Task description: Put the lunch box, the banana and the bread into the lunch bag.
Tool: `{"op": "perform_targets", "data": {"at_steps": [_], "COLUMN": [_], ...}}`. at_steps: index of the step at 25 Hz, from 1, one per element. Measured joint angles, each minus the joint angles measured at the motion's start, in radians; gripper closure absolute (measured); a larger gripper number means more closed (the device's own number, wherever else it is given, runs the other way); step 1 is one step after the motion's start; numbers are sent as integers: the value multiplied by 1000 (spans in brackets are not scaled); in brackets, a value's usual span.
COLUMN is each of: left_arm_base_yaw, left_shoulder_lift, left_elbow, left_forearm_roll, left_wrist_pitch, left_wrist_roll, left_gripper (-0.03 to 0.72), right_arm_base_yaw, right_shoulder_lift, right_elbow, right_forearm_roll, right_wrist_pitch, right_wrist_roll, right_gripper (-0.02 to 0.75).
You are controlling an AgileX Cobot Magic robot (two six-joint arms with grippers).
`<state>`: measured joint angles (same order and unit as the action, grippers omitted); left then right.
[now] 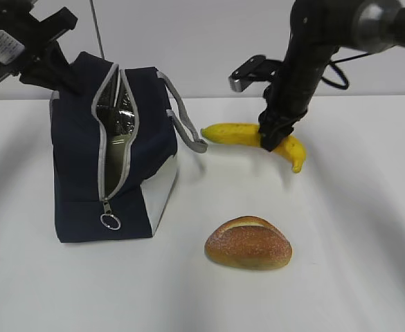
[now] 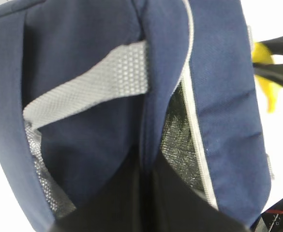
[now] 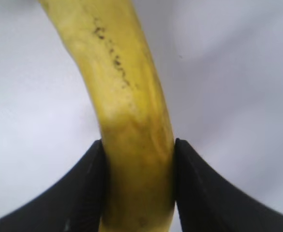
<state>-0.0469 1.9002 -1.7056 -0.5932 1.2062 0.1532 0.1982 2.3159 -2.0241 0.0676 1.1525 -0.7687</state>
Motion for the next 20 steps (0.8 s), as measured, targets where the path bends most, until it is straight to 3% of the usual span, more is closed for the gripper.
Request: {"op": "perform_targets", "data": {"at_steps": [6, 9, 15, 20], "left_arm_base_yaw": [0, 0, 0, 0], "left_shoulder_lift": [0, 0, 0, 0], "left_elbow": [0, 0, 0, 0], "left_forearm_roll": [0, -5, -57, -81], "left_wrist_pitch": [0, 1, 1, 1], "left_wrist_roll": [0, 1, 1, 1], "left_gripper": [691, 691, 691, 691], "right_arm_base_yaw": [-71, -71, -4, 86], "right_shoulder_lift": [-155, -244, -363, -366], "right_elbow": [-2, -2, -4, -4], "right_forearm_roll": [-49, -15, 187, 247], "right_wrist_pitch": [52, 63, 91, 97], "right_wrist_roll": [97, 128, 180, 288], "right_gripper": [434, 433, 433, 433]}}
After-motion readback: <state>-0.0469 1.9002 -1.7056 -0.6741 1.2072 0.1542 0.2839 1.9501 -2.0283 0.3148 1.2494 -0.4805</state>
